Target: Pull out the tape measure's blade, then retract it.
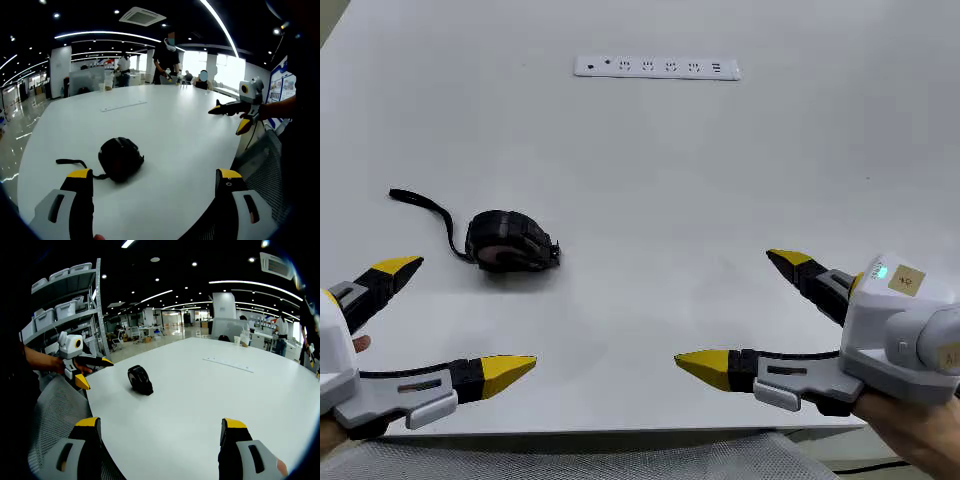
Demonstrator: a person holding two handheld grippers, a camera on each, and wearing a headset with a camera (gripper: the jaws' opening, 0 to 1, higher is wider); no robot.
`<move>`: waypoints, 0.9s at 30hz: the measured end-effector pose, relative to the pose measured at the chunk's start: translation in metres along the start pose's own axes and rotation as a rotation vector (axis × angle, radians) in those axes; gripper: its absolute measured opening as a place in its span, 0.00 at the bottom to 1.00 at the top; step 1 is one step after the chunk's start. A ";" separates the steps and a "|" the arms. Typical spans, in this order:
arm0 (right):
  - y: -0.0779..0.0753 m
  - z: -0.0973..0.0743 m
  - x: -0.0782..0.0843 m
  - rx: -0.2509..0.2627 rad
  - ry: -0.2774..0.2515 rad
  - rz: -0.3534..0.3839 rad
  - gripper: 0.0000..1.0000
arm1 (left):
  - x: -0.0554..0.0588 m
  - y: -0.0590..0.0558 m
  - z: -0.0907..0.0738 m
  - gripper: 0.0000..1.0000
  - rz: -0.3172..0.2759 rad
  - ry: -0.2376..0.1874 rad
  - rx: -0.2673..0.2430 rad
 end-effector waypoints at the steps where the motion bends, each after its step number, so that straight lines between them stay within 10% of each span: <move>1: 0.000 0.000 0.000 -0.004 0.002 0.006 0.99 | 0.000 0.000 0.000 0.99 0.000 0.000 0.000; 27: -0.003 -0.001 0.006 -0.006 0.031 -0.010 0.99 | -0.002 0.003 0.002 0.99 0.016 0.007 -0.001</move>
Point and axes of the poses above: the centre of the closed fingertips' face, and the gripper's own axes: z roughly forward along the fingers, y roughly to its left, x roughly out of its underside, the point moved 9 cm from there along -z, roughly backward along the fingers, and after that the axes turned 13 degrees about -z, right-handed, at the moved point
